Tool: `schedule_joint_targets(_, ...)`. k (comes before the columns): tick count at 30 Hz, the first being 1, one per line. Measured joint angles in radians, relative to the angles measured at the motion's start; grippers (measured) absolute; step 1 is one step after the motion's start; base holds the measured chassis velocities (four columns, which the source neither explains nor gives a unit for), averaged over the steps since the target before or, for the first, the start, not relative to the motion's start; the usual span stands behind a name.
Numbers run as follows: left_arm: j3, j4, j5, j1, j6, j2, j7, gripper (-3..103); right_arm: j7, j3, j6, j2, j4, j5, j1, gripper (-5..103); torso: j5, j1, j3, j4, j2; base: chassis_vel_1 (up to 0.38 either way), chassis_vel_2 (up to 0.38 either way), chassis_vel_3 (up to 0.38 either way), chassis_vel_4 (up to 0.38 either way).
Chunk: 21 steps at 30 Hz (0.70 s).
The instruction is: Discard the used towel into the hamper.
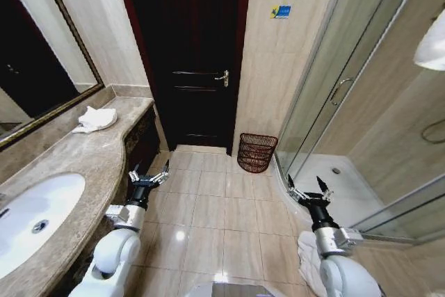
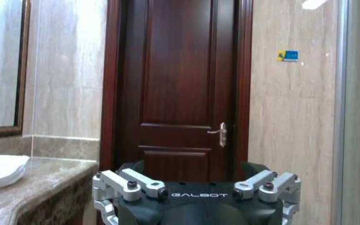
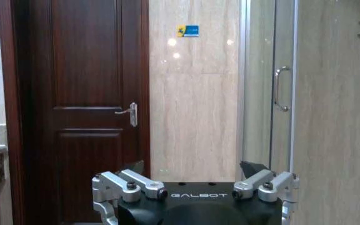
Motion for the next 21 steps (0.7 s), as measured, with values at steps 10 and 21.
schedule_joint_targets(10, -0.011, -0.002, 0.09, 0.015, -0.009, -0.009, -0.015, 100, -0.002, 0.004, -0.007, -0.001, 0.015, 0.017, -0.018, 100, 0.0, 0.0, 0.0, 0.0, 0.0, 0.0, 0.0, 0.0, 0.0)
schedule_joint_targets(21, -0.013, -0.009, 0.096, 0.024, -0.01, -0.016, -0.019, 100, 0.006, 0.008, -0.04, -0.009, 0.026, 0.018, -0.018, 100, 0.0, 0.0, 0.0, 0.0, 0.0, 0.0, 0.0, 0.0, 0.0)
